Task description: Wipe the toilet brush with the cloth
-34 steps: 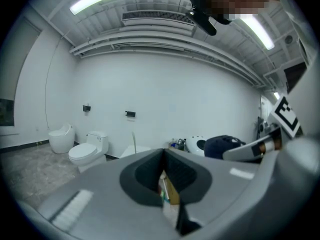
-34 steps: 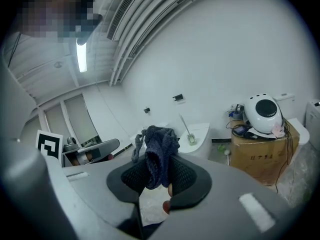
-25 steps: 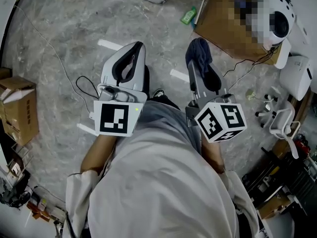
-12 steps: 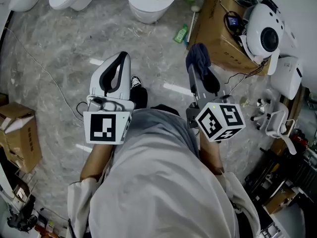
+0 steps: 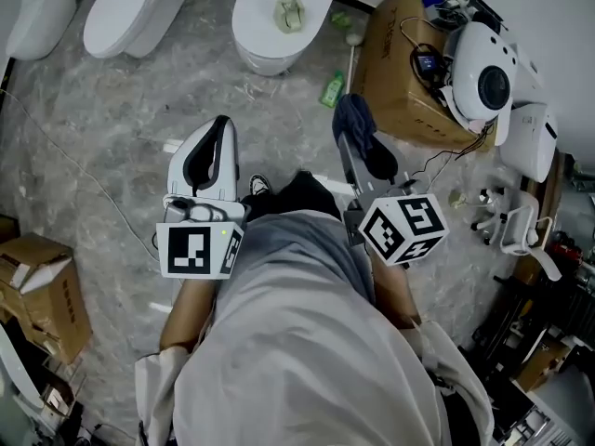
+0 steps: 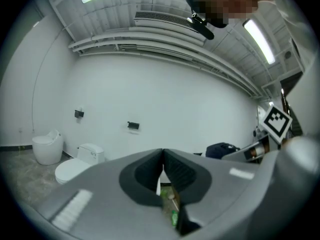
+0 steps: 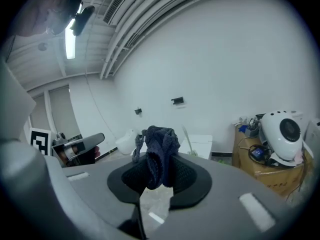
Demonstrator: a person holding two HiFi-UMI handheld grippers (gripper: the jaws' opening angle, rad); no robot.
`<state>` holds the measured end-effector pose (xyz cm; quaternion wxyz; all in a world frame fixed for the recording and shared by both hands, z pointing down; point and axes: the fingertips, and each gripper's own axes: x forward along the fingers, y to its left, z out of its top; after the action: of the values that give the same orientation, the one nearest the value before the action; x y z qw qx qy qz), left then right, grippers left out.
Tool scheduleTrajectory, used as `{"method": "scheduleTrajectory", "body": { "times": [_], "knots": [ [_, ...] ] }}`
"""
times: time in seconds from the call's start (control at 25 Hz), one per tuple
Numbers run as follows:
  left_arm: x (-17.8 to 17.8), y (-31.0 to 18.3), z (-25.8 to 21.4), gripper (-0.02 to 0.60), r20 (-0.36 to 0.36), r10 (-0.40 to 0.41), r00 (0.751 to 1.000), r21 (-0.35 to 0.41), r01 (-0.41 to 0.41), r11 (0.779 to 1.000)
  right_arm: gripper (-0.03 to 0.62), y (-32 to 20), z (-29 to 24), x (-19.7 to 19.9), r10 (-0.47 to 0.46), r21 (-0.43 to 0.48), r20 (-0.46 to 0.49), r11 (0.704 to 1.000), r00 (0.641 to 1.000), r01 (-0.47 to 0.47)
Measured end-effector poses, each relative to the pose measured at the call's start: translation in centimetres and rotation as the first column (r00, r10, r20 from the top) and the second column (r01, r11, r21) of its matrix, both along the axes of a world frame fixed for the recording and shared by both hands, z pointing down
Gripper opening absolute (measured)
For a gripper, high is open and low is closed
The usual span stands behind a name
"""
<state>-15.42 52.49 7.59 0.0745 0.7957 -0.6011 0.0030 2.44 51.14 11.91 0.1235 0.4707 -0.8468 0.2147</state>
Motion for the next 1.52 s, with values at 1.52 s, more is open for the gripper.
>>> {"method": "scheduleTrajectory", "body": {
  "times": [1.52],
  "knots": [
    [6.6, -34.0, 2.1, 0.0, -0.013, 0.001, 1.0, -0.133, -0.003, 0.991, 0.074, -34.8, 2.8, 4.2, -0.071, -0.046, 0.089, 0.996, 0.994, 0.075]
  ]
}}
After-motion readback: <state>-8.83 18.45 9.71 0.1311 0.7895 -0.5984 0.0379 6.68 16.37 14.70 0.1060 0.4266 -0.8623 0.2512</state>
